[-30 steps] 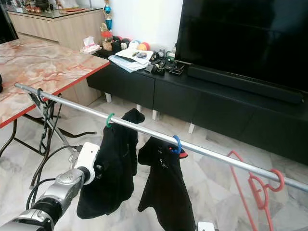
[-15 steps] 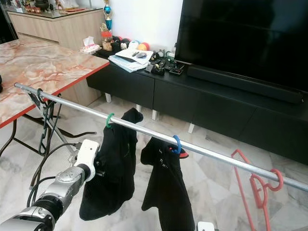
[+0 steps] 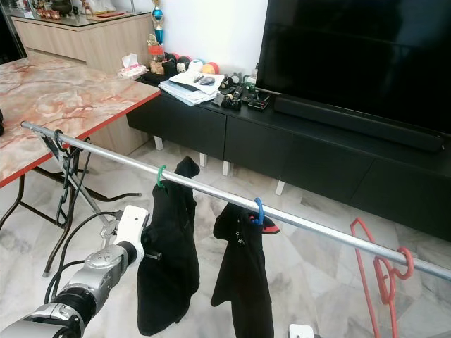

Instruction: Hang hanger

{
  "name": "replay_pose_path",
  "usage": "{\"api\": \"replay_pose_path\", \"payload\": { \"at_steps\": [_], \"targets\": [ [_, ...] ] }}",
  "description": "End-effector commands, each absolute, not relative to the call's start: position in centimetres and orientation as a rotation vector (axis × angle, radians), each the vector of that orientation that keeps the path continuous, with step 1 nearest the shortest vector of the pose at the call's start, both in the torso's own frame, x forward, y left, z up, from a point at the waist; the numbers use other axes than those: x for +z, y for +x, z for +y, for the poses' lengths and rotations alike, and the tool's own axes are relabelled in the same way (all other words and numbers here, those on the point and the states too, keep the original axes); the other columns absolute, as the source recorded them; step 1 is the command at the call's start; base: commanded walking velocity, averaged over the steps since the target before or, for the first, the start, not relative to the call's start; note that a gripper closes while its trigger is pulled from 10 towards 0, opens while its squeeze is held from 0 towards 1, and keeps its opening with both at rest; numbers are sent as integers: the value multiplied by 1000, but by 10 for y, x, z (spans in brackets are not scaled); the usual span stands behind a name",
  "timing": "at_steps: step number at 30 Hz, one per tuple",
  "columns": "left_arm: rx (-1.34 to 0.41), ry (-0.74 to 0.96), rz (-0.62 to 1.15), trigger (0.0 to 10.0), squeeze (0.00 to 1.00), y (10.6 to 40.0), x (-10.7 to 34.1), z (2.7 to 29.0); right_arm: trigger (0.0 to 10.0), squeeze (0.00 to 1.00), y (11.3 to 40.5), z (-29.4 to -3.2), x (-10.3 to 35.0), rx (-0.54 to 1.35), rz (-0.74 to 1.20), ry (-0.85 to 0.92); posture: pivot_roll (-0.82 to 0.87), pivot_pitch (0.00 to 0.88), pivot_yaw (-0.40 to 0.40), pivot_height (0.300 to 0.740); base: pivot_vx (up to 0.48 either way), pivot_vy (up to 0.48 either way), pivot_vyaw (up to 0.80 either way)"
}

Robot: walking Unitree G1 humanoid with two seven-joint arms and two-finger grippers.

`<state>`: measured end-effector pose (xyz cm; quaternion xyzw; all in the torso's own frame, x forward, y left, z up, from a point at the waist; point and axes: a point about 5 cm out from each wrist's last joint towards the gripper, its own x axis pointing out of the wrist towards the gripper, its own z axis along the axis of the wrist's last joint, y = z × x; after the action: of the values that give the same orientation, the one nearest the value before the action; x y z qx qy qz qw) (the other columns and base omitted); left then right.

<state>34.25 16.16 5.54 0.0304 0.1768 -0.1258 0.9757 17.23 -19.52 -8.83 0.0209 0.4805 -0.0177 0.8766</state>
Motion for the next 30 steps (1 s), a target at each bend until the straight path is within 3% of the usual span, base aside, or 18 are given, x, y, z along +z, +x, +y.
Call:
{"api": "replay_pose_path", "payload": {
  "at_steps": [1,16,30],
  "targets": [
    [-247,102,392,0,0,343,53,162,10000,0,175,-196,-87,-36,993,38,106,0,-60,740,0,0,0],
    [-212,179,416,0,0,340,47,165,10000,0,176,-196,-87,-34,995,37,106,0,-60,740,0,0,0],
    [-174,133,199,0,0,342,67,167,10000,0,175,-196,-87,-46,984,43,111,0,-61,740,0,0,0]
  ]
}}
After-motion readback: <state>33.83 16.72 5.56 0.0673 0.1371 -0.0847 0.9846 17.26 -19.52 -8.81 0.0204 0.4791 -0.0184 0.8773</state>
